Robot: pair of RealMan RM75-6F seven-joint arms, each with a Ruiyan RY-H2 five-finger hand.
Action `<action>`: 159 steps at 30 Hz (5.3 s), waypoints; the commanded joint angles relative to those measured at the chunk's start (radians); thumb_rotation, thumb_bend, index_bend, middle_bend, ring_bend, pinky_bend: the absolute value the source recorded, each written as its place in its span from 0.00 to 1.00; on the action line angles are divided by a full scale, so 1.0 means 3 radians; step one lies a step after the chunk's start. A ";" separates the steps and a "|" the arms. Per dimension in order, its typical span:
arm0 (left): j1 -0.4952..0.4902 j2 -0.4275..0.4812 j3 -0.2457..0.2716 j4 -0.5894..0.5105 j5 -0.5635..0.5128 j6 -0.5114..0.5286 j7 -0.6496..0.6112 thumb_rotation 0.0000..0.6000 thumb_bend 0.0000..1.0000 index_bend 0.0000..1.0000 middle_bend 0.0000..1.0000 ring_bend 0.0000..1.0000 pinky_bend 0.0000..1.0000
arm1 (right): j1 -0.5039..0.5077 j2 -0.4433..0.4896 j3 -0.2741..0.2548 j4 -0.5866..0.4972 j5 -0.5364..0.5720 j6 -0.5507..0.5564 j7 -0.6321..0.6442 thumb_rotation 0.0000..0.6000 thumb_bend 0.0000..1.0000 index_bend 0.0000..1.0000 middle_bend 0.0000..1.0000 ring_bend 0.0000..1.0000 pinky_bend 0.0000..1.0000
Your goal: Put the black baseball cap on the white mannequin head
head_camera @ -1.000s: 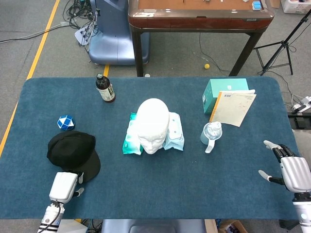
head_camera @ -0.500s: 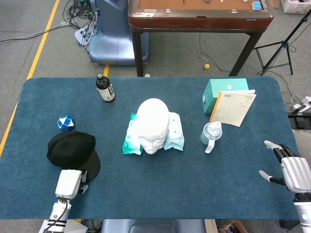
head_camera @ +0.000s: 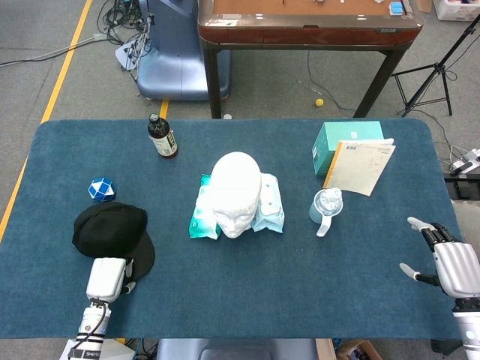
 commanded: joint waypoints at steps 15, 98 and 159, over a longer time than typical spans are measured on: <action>-0.0023 -0.0243 -0.0079 0.0573 0.0078 0.0289 -0.0151 1.00 0.05 0.70 0.81 0.65 0.67 | -0.0001 0.0000 -0.0001 0.0001 -0.0008 0.0002 -0.0001 1.00 0.03 0.20 0.30 0.22 0.48; -0.0588 -0.0414 -0.0391 0.2237 0.0768 0.1558 -0.1992 1.00 0.40 0.85 0.59 0.51 0.61 | -0.0028 0.0002 0.0009 -0.0007 -0.0019 0.0060 0.0018 1.00 0.03 0.20 0.30 0.22 0.48; -0.2199 -0.0758 -0.0592 0.0798 0.2008 0.1007 -0.0231 1.00 0.40 0.87 0.64 0.54 0.62 | -0.0066 0.0097 0.0063 0.0046 0.0058 0.0085 0.0330 1.00 0.03 0.20 0.30 0.22 0.48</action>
